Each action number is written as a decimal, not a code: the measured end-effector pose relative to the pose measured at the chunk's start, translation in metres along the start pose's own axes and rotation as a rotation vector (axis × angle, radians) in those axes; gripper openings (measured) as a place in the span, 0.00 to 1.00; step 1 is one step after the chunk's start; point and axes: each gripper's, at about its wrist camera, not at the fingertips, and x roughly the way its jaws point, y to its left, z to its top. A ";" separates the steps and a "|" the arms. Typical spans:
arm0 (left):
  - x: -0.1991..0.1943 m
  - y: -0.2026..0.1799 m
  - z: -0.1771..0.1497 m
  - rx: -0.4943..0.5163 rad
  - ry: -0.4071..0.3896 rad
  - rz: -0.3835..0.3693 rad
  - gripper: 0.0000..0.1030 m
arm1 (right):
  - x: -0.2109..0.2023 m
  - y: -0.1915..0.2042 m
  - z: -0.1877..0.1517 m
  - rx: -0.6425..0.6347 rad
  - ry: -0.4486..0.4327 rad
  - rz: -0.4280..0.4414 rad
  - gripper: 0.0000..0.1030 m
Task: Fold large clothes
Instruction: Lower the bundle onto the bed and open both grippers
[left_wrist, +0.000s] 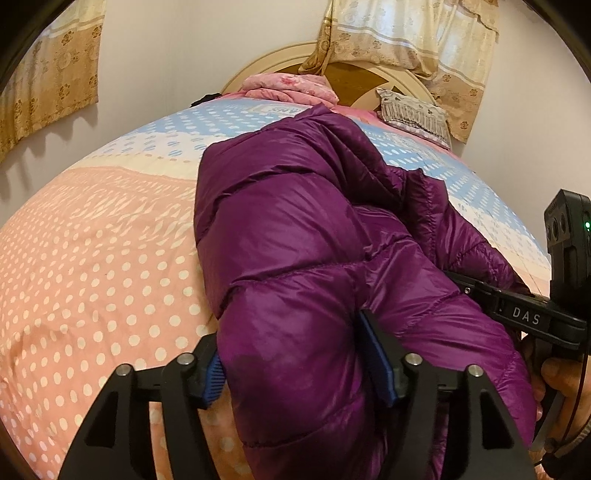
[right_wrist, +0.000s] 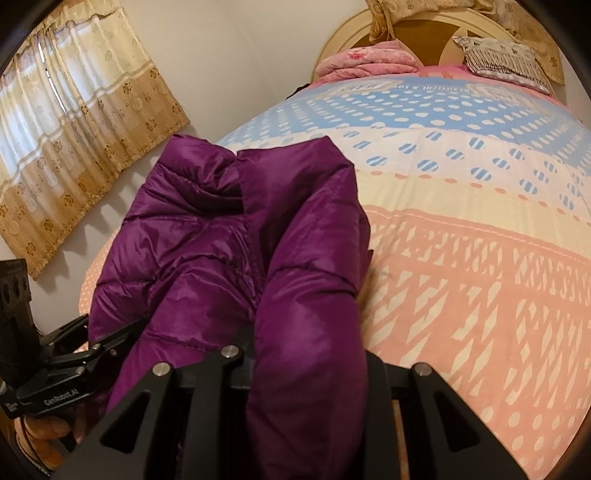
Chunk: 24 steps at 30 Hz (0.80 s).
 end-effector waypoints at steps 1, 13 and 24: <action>0.000 0.001 0.000 -0.002 -0.001 0.007 0.68 | 0.000 0.000 -0.001 0.002 0.000 -0.004 0.27; -0.004 0.010 -0.006 0.012 -0.034 0.110 0.83 | 0.005 0.006 -0.006 -0.032 -0.010 -0.078 0.40; -0.002 0.018 -0.009 -0.024 -0.029 0.102 0.88 | 0.010 0.001 -0.006 -0.029 0.011 -0.095 0.49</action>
